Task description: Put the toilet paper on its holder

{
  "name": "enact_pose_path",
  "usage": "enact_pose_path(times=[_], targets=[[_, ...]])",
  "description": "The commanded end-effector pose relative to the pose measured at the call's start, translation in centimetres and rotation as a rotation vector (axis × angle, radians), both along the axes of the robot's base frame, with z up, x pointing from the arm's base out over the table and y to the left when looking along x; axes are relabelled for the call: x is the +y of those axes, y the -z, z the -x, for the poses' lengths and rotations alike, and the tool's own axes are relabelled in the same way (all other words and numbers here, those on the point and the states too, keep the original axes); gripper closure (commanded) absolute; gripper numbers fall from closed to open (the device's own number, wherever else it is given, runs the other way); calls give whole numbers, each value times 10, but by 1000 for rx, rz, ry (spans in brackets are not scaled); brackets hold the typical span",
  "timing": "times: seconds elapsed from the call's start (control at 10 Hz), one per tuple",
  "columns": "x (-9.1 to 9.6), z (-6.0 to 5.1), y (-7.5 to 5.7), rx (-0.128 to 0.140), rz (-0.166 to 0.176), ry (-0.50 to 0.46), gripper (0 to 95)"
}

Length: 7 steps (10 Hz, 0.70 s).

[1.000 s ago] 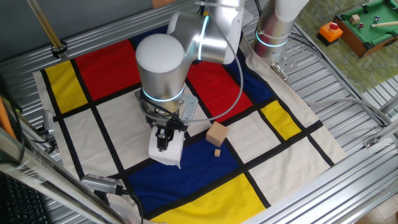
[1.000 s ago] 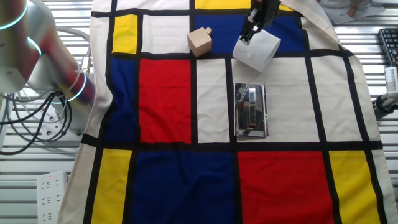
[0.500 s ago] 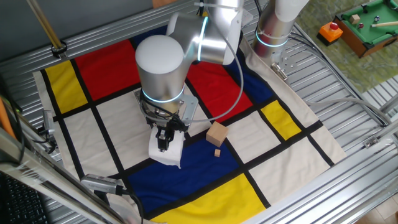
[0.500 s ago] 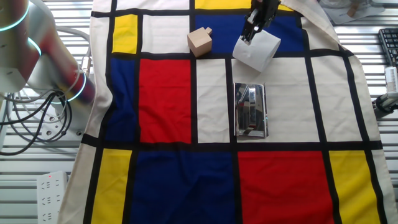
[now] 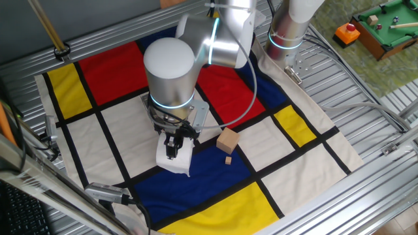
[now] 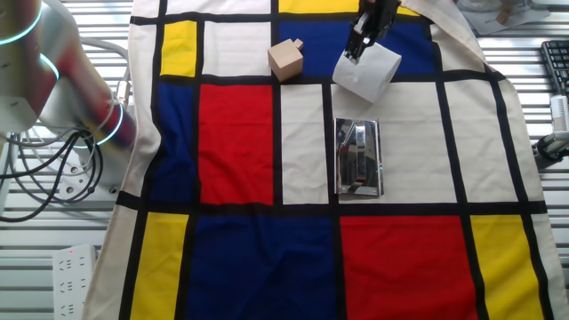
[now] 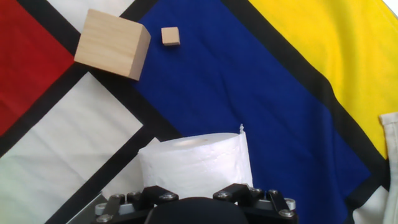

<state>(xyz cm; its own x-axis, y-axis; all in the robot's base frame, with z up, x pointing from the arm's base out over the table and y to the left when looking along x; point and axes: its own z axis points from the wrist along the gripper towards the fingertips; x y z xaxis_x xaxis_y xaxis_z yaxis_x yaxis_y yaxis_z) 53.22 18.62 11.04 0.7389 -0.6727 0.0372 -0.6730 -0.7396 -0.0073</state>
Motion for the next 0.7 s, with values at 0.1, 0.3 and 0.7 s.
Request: enact_pose_path(times=[0.1, 0.3, 0.7], targets=[[0, -1, 0, 0, 1, -19, 0], [-1, -1, -1, 4, -11, -45, 0], [-2, -2, 3, 16, -23, -61, 190]])
